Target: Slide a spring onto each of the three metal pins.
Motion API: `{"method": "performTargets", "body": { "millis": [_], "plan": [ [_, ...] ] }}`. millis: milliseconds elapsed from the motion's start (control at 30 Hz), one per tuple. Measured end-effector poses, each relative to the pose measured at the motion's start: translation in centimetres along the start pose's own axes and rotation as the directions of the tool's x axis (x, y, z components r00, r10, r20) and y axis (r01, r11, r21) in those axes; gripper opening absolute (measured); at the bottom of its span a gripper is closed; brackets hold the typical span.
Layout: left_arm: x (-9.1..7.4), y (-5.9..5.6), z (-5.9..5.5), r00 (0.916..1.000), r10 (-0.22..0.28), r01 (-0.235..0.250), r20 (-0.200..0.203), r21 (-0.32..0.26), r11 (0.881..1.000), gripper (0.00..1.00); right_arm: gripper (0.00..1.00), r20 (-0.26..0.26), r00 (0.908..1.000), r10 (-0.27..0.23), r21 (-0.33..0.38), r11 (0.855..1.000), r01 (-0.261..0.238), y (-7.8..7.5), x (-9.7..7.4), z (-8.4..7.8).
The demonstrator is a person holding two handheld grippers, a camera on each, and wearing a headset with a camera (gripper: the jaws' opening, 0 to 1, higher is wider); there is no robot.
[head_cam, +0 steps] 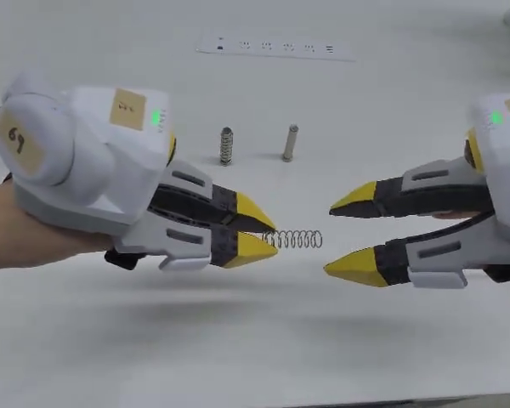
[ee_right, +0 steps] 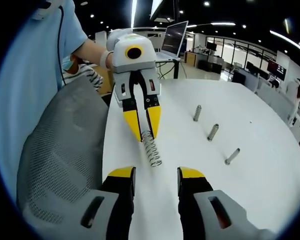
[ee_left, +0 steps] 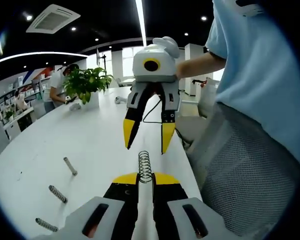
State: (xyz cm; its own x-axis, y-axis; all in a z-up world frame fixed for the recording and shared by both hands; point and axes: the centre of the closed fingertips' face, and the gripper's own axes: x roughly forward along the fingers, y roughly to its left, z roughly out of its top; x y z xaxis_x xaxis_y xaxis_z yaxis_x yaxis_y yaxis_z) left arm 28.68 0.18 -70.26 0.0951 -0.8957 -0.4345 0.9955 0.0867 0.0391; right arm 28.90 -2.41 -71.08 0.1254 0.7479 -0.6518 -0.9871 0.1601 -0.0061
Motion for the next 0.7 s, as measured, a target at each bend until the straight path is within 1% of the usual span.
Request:
{"method": "performTargets", "body": {
  "millis": [133, 167, 200, 267, 333, 500, 567, 700],
  "plan": [
    [-0.17, -0.10, 0.02, 0.9999, 0.011, -0.011, 0.006, -0.006, 1.000, 0.02, 0.23, -0.033, 0.9989, 0.032, -0.045, 0.998, -0.034, 0.35, 0.57, -0.22],
    [-0.18, -0.08, 0.04, 0.9999, 0.013, -0.013, 0.008, -0.008, 1.000, 0.02, 0.22, -0.046, 0.9983, 0.036, -0.072, 0.997, -0.040, 0.31, 0.71, -0.33],
    [-0.19, -0.07, 0.05, 0.9998, 0.015, -0.015, 0.009, -0.012, 1.000, 0.02, 0.20, -0.048, 0.9981, 0.039, -0.078, 0.996, -0.042, 0.33, 0.75, -0.34],
    [-0.23, -0.14, 0.17, 0.9998, 0.017, -0.017, 0.014, -0.011, 1.000, 0.02, 0.20, -0.049, 0.9974, 0.052, -0.078, 0.995, -0.056, 0.47, 0.90, -0.20],
    [-0.25, -0.20, 0.18, 0.9997, 0.017, -0.016, 0.017, -0.013, 1.000, 0.02, 0.18, -0.052, 0.9969, 0.059, -0.092, 0.994, -0.064, 0.45, 0.95, -0.03],
    [-0.28, -0.22, 0.10, 0.9996, 0.018, -0.018, 0.023, -0.021, 1.000, 0.02, 0.11, -0.050, 0.9958, 0.077, -0.100, 0.992, -0.082, 0.42, 1.08, 0.30],
    [-0.30, -0.26, 0.03, 0.9996, 0.017, -0.017, 0.024, -0.020, 1.000, 0.02, 0.08, -0.057, 0.9946, 0.086, -0.110, 0.990, -0.092, 0.51, 1.12, 0.24],
    [-0.29, -0.21, -0.19, 0.9996, 0.017, -0.017, 0.022, -0.029, 0.999, 0.02, 0.07, -0.058, 0.9942, 0.090, -0.108, 0.990, -0.096, 0.56, 1.12, 0.23]
  ]
}}
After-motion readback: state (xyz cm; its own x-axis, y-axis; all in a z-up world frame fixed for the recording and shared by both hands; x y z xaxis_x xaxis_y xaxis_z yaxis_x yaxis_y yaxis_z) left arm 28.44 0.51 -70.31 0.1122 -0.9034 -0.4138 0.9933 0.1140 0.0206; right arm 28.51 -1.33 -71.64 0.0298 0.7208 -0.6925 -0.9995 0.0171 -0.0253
